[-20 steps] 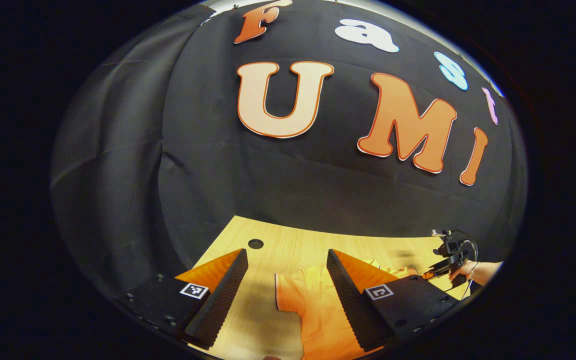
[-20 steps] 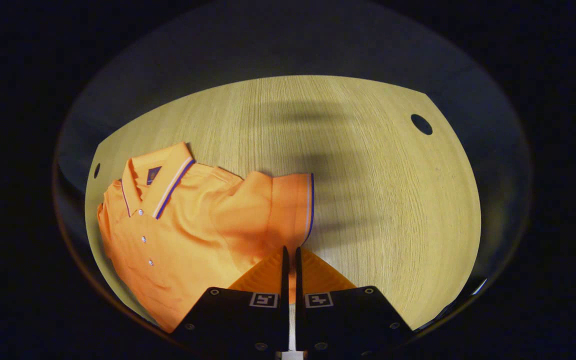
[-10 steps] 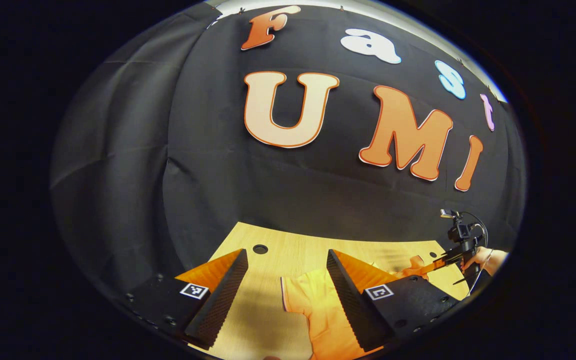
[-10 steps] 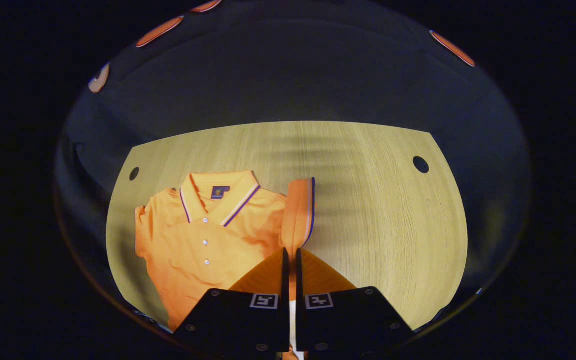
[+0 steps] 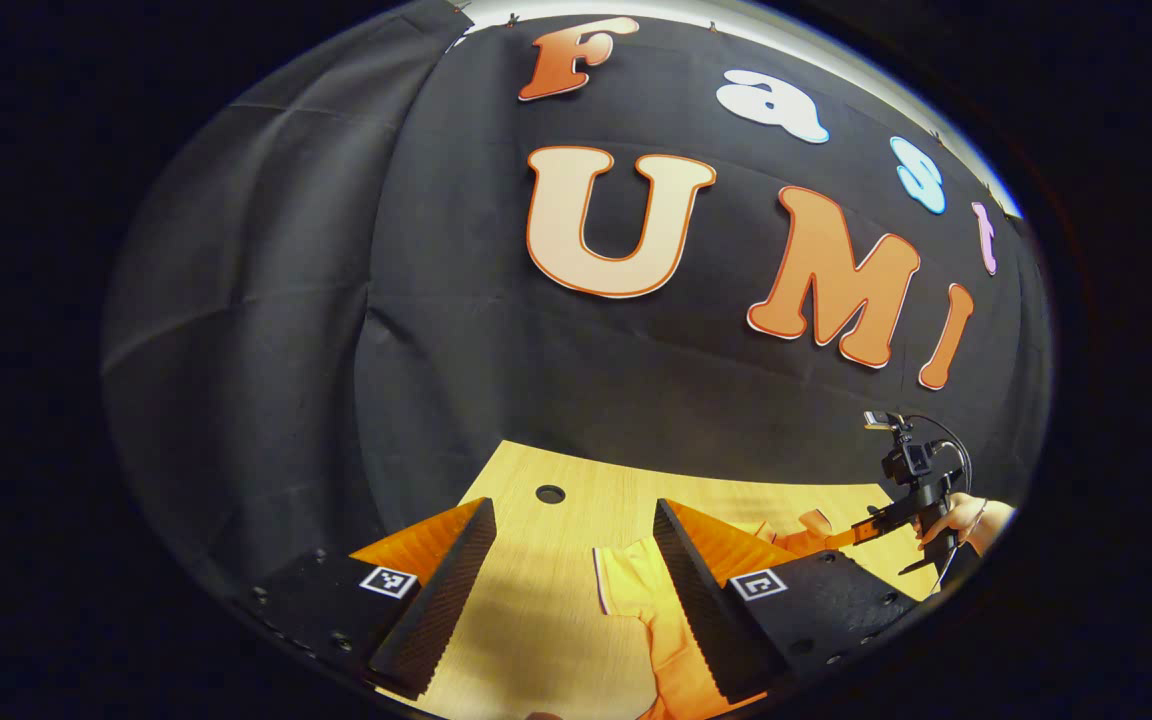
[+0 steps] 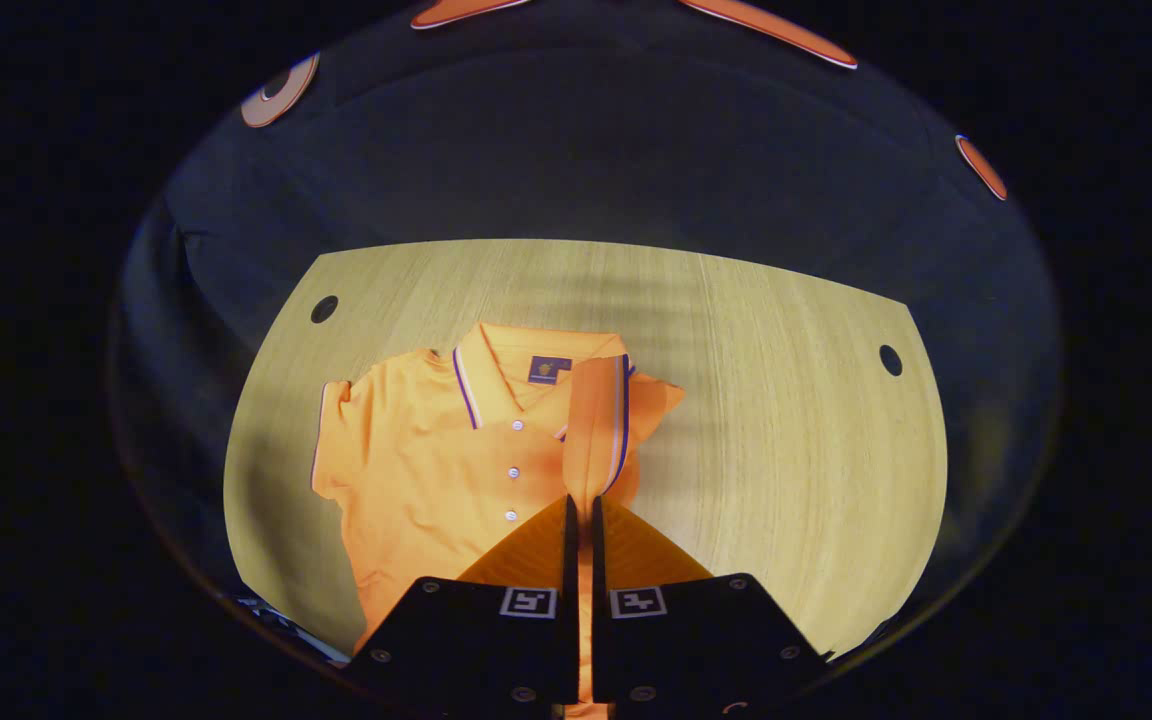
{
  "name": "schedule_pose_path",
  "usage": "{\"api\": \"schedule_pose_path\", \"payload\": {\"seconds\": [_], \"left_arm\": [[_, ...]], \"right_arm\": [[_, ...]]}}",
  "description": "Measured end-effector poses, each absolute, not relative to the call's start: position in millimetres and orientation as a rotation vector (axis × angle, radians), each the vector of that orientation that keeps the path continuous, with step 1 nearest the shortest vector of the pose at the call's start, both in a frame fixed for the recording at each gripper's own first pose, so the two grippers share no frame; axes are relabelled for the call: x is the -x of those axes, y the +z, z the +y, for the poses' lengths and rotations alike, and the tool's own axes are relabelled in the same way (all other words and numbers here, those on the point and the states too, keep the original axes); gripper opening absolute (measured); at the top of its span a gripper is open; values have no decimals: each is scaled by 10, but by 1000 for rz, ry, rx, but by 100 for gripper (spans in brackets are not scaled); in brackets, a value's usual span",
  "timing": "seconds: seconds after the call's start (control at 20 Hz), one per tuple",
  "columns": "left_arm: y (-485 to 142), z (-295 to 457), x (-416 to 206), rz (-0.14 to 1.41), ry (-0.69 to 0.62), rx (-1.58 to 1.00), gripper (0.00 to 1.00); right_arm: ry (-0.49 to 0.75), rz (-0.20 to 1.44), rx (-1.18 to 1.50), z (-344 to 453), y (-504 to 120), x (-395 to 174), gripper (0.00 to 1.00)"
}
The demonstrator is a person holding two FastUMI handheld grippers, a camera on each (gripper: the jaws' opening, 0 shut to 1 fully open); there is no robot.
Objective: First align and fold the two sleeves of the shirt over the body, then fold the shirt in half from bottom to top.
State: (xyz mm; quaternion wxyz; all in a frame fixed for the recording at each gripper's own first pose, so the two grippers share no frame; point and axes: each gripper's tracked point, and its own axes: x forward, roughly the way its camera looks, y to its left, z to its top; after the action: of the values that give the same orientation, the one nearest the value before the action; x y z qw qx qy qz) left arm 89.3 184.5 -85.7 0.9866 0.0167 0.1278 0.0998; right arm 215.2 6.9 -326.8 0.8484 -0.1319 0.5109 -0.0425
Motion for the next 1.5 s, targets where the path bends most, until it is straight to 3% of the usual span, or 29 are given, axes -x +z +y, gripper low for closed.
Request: {"api": "schedule_pose_path", "payload": {"seconds": [0.15,0.35,0.45,0.5,0.6,1.05,1.5], "left_arm": [[-854,1970,-836,262,208,-32,98],[-866,2066,-807,269,214,-37,98],[-886,2074,-819,270,212,-38,98],[-879,2057,-821,271,209,-39,98],[-892,2038,-852,275,202,-42,98],[-1087,1555,-1281,336,107,-82,98],[-2093,1268,-2075,634,27,-99,98]], "right_arm": [[-54,1093,271,286,-3389,-2131,5],[41,1120,185,687,-3499,-2053,21],[63,1106,164,770,-3505,-2044,47],[62,1090,163,777,-3491,-2055,67],[53,1042,162,765,-3424,-2097,100],[-35,809,157,436,-2628,-2018,99],[-45,667,193,77,-1939,-1609,99]]}}
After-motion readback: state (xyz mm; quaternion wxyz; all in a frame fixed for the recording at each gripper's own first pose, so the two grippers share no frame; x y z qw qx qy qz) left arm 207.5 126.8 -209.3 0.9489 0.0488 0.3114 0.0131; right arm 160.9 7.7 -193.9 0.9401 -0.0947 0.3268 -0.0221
